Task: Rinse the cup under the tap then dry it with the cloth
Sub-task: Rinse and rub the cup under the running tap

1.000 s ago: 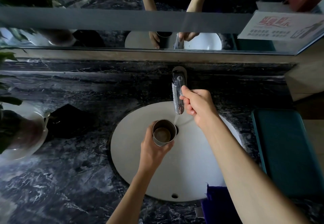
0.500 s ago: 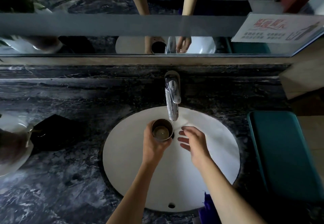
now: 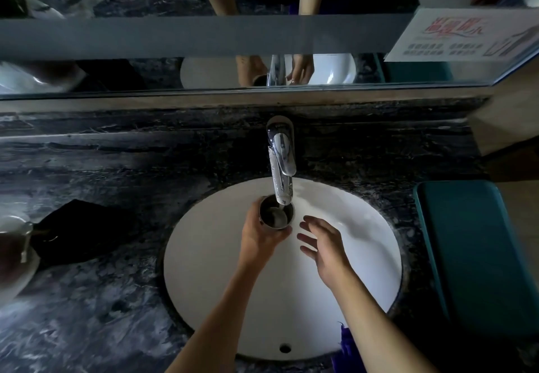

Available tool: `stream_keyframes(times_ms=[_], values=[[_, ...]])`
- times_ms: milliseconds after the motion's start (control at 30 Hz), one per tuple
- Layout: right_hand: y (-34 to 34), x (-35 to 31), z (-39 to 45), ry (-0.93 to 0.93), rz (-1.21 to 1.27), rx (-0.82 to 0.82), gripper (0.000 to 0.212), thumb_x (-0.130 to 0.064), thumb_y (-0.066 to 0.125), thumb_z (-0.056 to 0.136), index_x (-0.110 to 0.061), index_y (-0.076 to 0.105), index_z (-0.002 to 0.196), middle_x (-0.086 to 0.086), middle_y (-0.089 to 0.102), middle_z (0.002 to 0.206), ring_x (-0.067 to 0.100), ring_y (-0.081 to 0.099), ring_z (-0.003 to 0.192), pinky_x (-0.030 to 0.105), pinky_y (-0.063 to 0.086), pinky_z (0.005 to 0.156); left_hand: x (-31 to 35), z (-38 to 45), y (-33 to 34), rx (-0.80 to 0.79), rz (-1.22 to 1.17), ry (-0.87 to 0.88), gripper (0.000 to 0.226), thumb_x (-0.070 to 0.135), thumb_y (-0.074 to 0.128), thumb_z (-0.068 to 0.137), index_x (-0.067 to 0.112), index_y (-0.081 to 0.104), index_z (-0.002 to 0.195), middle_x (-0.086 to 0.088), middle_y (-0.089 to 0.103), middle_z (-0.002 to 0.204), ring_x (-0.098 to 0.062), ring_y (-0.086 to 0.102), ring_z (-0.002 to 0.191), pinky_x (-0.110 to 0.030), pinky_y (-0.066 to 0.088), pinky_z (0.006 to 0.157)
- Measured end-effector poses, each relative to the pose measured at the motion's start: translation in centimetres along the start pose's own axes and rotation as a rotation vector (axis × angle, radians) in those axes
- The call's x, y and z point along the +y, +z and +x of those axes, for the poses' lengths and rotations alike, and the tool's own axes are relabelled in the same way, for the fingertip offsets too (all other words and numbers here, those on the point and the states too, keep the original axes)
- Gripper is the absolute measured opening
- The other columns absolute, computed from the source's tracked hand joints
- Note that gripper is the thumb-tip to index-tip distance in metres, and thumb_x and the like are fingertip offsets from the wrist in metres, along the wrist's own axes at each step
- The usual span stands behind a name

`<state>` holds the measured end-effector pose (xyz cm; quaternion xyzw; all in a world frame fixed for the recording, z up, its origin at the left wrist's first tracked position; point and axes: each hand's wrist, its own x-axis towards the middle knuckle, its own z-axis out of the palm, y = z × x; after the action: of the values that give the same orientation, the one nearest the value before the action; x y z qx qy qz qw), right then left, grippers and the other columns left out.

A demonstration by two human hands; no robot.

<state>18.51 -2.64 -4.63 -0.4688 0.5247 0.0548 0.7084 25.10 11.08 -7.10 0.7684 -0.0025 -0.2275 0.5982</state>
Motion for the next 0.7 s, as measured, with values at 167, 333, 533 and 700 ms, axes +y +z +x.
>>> stream_keyframes(times_ms=[167, 333, 533, 700], values=[[0.0, 0.1, 0.0, 0.009, 0.014, -0.007, 0.019, -0.016, 0.055, 0.101, -0.014, 0.071, 0.112, 0.010, 0.073, 0.123, 0.035, 0.068, 0.114, 0.041, 0.052, 0.087, 0.3, 0.1, -0.4, 0.018, -0.006, 0.019, 0.068, 0.008, 0.087, 0.071, 0.033, 0.058, 0.127, 0.023, 0.072, 0.114, 0.000, 0.067, 0.109, -0.022, 0.055, 0.093], [0.4, 0.0, 0.0, 0.009, 0.013, -0.025, 0.020, -0.017, 0.058, 0.099, -0.011, 0.070, 0.114, 0.011, 0.074, 0.121, 0.035, 0.070, 0.111, 0.039, 0.052, 0.083, 0.2, 0.0, 0.2, -0.083, 0.066, 0.022, 0.073, 0.002, 0.089, 0.074, 0.046, 0.054, 0.121, 0.015, 0.070, 0.115, 0.011, 0.064, 0.105, -0.008, 0.048, 0.083], [0.9, -0.6, 0.2, -0.127, -0.116, -0.090, 0.025, -0.017, 0.056, 0.101, -0.020, 0.069, 0.122, 0.001, 0.070, 0.129, 0.022, 0.062, 0.123, 0.035, 0.046, 0.094, 0.7, 0.3, 0.4, -0.009, -0.179, -0.114, 0.058, 0.001, 0.087, 0.077, 0.025, 0.060, 0.122, 0.000, 0.074, 0.111, -0.013, 0.072, 0.103, -0.022, 0.060, 0.081], [2.5, -1.1, 0.2, -0.279, -0.199, -0.293, 0.029, -0.033, 0.056, 0.101, -0.030, 0.065, 0.129, -0.004, 0.074, 0.126, 0.013, 0.066, 0.122, 0.038, 0.049, 0.106, 1.4, 0.4, 1.3, -0.049, -0.273, -0.168, 0.032, 0.026, 0.071, 0.098, 0.017, 0.061, 0.127, -0.002, 0.075, 0.115, -0.008, 0.072, 0.106, -0.019, 0.057, 0.082]])
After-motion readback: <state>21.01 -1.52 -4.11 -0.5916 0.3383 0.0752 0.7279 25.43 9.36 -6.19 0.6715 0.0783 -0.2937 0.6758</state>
